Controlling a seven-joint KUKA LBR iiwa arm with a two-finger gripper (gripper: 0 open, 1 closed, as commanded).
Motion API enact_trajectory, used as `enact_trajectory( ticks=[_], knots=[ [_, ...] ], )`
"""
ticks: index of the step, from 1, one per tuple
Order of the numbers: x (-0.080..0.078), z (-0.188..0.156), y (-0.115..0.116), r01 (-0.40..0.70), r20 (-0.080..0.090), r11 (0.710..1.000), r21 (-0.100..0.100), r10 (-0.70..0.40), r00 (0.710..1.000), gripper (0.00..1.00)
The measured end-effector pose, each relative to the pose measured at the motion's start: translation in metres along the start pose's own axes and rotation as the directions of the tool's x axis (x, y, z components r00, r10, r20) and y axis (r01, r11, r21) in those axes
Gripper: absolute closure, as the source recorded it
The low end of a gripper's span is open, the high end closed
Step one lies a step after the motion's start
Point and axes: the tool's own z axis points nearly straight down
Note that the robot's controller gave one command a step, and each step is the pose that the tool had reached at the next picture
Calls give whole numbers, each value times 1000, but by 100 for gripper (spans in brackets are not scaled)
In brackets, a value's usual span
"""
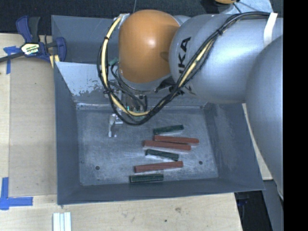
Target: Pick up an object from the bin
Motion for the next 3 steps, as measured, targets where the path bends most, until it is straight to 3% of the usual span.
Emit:
enact_trajectory(
  ticks=[1, 2, 3],
  knots=[
    [-2, -5, -1, -3, 8, 1000, -2, 3, 1000, 0],
    [-22, 27, -40, 82, 11, 997, -2, -82, 997, 0],
    [-19, 57, -67, 250, 7, 968, 3, -250, 968, 0]
  ],
)
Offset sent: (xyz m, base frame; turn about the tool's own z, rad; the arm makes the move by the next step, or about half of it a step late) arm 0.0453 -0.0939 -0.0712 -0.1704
